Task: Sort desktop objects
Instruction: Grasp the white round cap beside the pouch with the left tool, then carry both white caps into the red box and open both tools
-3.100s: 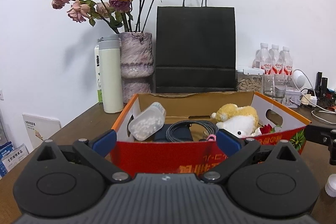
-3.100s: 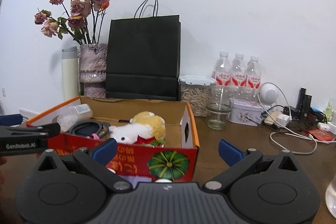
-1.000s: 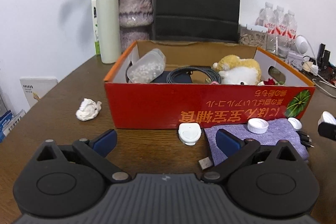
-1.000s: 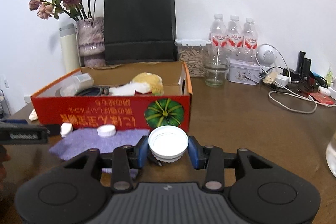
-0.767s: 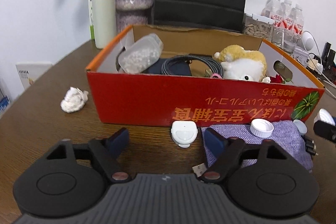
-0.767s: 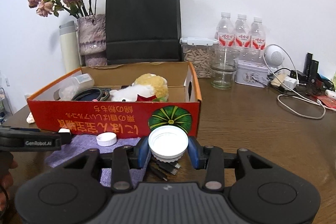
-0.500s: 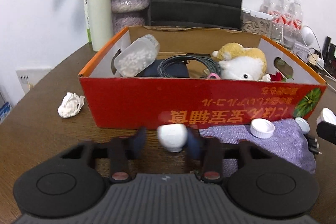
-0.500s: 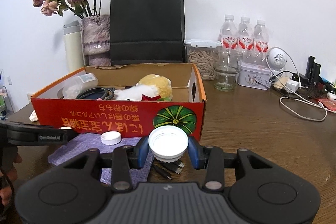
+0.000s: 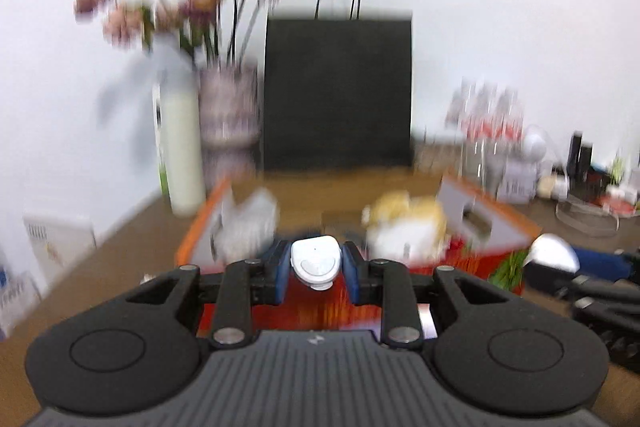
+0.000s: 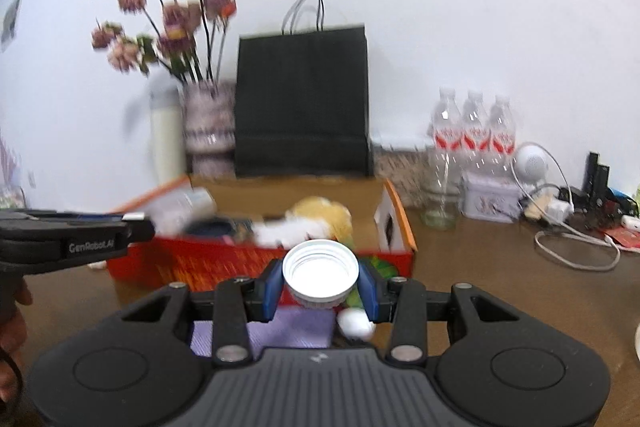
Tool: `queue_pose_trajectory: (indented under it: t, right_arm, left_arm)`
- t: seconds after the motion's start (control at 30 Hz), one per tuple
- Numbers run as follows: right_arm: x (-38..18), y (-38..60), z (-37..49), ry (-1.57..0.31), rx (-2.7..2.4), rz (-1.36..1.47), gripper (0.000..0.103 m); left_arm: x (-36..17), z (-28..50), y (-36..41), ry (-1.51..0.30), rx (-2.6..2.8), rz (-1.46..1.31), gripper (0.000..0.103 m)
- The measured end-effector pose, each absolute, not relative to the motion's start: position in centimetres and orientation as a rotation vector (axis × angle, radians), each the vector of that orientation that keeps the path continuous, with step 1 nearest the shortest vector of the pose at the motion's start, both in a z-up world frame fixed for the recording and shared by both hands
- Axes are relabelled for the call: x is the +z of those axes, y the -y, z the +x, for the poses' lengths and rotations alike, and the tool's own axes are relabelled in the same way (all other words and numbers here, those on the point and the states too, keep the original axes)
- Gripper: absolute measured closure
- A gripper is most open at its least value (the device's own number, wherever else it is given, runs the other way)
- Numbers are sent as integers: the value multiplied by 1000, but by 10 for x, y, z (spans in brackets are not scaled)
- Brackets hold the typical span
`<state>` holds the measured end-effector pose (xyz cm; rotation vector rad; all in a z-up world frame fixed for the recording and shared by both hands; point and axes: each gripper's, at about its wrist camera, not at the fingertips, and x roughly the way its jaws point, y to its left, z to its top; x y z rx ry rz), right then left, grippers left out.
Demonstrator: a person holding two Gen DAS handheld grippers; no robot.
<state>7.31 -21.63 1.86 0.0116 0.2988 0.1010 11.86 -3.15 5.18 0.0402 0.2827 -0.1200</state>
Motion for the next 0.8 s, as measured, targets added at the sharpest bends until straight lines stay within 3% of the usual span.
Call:
queue_pose_trajectory:
  t: [0.33,0.8]
  right_arm:
    - [46,189,131,-200,104,-3,64]
    - [13,195,207,-308,110,-44,64]
  left_arm:
    - [61,161,32,-242,-110,-6,75]
    - [29,228,22,-312,-106,68,75]
